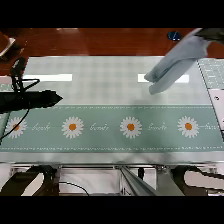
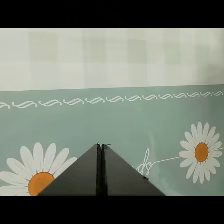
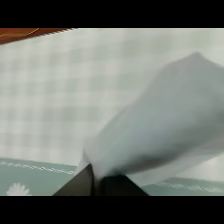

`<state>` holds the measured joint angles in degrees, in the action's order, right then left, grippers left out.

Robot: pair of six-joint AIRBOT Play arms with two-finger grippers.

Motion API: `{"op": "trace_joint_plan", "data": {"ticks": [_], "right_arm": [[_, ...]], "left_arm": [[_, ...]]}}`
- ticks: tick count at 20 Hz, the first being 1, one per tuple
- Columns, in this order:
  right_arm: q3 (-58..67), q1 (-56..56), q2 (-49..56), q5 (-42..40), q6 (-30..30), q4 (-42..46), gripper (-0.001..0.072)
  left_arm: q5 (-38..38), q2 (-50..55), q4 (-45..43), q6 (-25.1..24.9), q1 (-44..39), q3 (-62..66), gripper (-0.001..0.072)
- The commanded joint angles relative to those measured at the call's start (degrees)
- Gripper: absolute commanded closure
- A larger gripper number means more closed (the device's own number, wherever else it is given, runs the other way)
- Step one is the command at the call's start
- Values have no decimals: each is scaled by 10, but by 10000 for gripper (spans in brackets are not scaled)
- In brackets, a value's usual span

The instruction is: Fold the shirts.

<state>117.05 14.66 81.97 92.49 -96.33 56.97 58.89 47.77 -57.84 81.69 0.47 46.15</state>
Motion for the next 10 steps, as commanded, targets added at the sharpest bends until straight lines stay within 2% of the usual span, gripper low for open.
{"op": "trace_joint_plan", "data": {"ticks": [1, 6, 10], "right_arm": [[-7, 94, -45, 89, -38, 60, 683], [-167, 179, -172, 136, -43, 151, 683], [-329, 309, -293, 138, -33, 215, 683]], "left_arm": [[0, 0, 0, 0, -2, 0, 686], [-19, 0, 0, 0, -2, 0, 686], [-33, 0, 0, 0, -2, 0, 686]]}}
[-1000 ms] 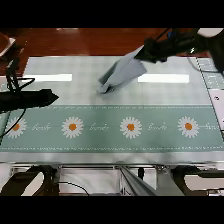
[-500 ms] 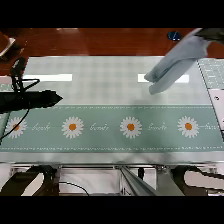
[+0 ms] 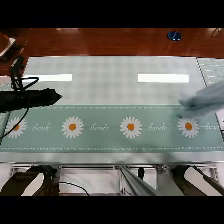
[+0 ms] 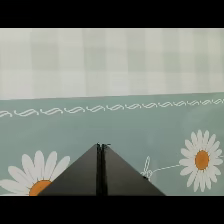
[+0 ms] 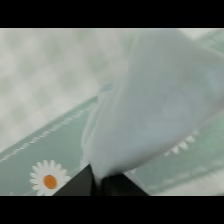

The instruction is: Fold the shirts.

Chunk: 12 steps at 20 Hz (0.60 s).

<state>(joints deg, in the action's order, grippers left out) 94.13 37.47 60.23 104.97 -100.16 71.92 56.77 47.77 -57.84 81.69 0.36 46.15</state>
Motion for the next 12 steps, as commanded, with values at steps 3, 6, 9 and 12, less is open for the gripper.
{"op": "trace_joint_plan", "data": {"ticks": [3, 6, 9, 12], "right_arm": [[-198, 203, -145, 13, 42, 163, 683], [-282, 290, -204, 13, 41, 234, 682], [-374, 292, -264, 7, -14, 385, 481], [-397, 292, -250, -12, 1, 351, 297]], "left_arm": [[-12, 0, 0, 0, 0, 0, 687], [-12, 0, 0, 0, 0, 0, 686], [-7, 0, 5, 0, 0, 0, 687], [-7, 2, 7, 0, -2, 0, 686]]}}
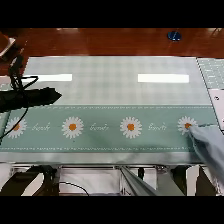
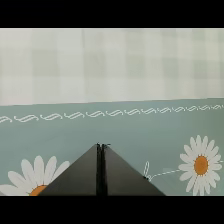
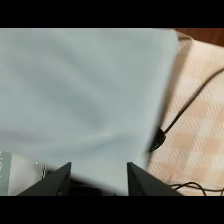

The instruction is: Fold the shirts.

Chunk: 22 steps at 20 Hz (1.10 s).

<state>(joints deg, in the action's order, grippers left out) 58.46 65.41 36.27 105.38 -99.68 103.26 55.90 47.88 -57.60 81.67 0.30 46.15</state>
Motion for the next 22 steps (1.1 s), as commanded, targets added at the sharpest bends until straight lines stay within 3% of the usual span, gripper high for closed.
{"op": "trace_joint_plan", "data": {"ticks": [1, 3, 6, 7, 9, 12, 14, 16, 18, 22], "right_arm": [[-30, 13, 4, -30, 5, 14, 298], [26, 13, 48, -66, 16, -74, 320], [194, 4, 160, -116, 29, -365, 631], [251, -24, 196, -135, 36, -455, 682], [353, -162, 257, -197, 49, -518, 682], [369, -437, 292, -303, 78, -415, 682], [335, -610, 317, -329, 61, -258, 682], [267, -726, 342, -338, 3, -92, 682], [191, -764, 368, -349, -35, -26, 683], [144, -762, 399, -349, -55, -38, 682]], "left_arm": [[-5, 2, 6, 0, -1, 1, 687], [-37, 11, 6, -2, 4, 21, 687], [-34, 68, 6, -2, 23, 153, 687], [-27, 96, 7, -2, 23, 214, 687], [2, 164, 33, -2, 9, 356, 687], [42, 230, 47, -2, -37, 483, 687], [64, 233, -7, -2, -75, 467, 687], [78, 232, -96, 18, -108, 405, 687], [66, 232, -132, 20, -119, 310, 687], [9, 232, -132, 20, -109, 207, 687]]}}
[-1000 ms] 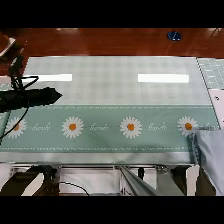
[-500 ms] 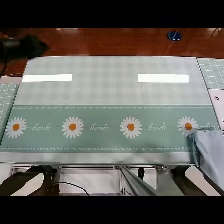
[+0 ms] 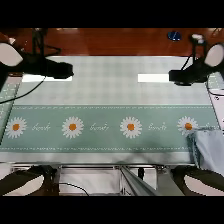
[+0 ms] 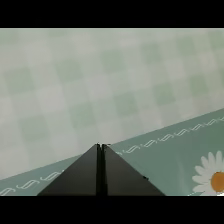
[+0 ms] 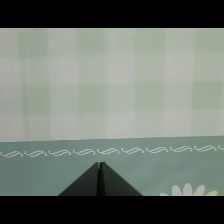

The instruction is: Fold the shirts.

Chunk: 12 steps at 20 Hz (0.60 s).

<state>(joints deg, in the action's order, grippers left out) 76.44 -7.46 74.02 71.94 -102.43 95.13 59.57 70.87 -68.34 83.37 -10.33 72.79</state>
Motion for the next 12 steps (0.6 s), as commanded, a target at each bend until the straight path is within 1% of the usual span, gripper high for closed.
{"op": "trace_joint_plan", "data": {"ticks": [1, 12], "right_arm": [[-35, -33, 20, -20, -28, 42, 682], [-35, -33, 15, -18, -28, 42, 682]], "left_arm": [[-28, 2, -24, 2, -3, -59, 686], [-28, 10, -24, 3, -4, -59, 686]]}}
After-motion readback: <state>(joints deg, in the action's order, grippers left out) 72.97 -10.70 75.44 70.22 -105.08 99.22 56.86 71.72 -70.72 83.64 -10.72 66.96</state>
